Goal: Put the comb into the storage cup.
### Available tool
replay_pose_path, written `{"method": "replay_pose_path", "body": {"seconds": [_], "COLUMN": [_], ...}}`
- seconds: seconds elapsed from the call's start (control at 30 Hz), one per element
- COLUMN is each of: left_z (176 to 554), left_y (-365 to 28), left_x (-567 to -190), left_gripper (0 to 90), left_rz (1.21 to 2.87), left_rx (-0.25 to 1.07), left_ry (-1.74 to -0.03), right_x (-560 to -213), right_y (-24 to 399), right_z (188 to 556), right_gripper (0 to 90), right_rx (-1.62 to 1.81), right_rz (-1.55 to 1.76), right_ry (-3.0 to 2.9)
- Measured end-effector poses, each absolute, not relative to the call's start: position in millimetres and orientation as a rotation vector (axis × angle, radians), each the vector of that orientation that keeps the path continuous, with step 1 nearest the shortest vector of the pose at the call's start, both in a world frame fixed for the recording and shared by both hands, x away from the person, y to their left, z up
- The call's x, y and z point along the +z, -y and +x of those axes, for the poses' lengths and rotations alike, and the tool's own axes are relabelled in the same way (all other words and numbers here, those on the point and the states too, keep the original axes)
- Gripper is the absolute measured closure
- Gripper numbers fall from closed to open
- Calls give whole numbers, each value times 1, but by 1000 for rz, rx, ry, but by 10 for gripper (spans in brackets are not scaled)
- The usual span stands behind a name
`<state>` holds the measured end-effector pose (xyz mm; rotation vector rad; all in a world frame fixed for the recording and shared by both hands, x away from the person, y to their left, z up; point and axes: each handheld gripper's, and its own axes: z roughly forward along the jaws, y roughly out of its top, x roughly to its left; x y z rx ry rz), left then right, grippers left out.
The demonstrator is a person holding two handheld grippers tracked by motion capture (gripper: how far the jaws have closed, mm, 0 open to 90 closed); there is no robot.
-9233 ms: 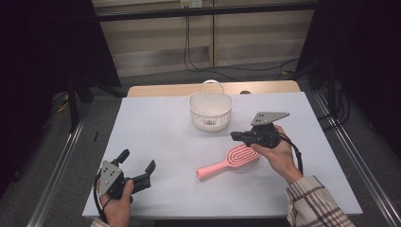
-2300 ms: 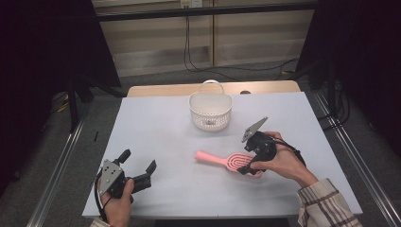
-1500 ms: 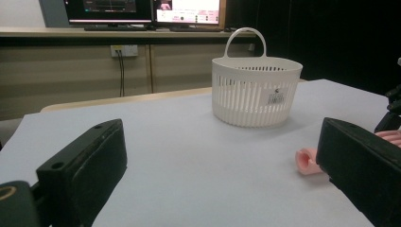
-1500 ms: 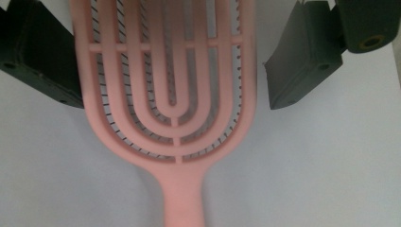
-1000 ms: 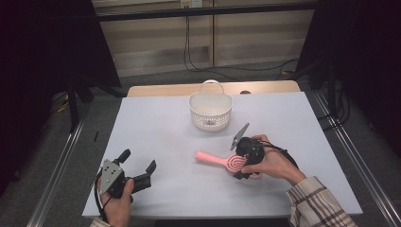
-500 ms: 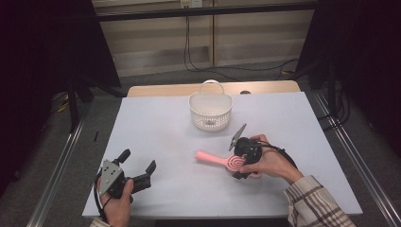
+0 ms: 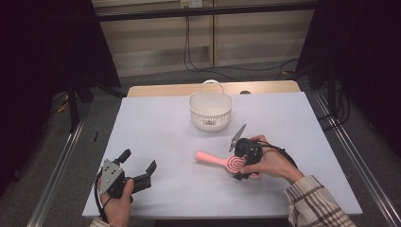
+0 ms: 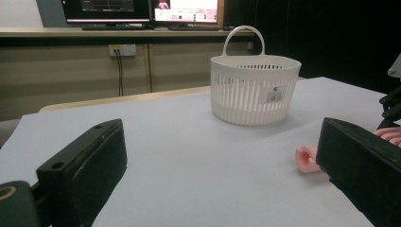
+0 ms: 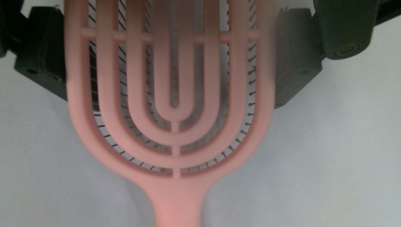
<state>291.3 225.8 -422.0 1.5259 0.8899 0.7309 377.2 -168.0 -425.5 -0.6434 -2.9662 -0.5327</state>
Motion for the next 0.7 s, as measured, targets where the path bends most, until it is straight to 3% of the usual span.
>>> {"method": "replay_pose_path", "body": {"seconds": [0.7], "left_z": [292], "left_y": [-226], "left_x": [-422], "left_gripper": [28], "left_rz": [1533], "left_rx": [737], "left_ry": [-891], "right_x": [-429], "right_y": [163], "right_z": [375], "right_gripper": [162], "right_rx": [-461], "right_rz": [-593], "right_ry": [3013]}}
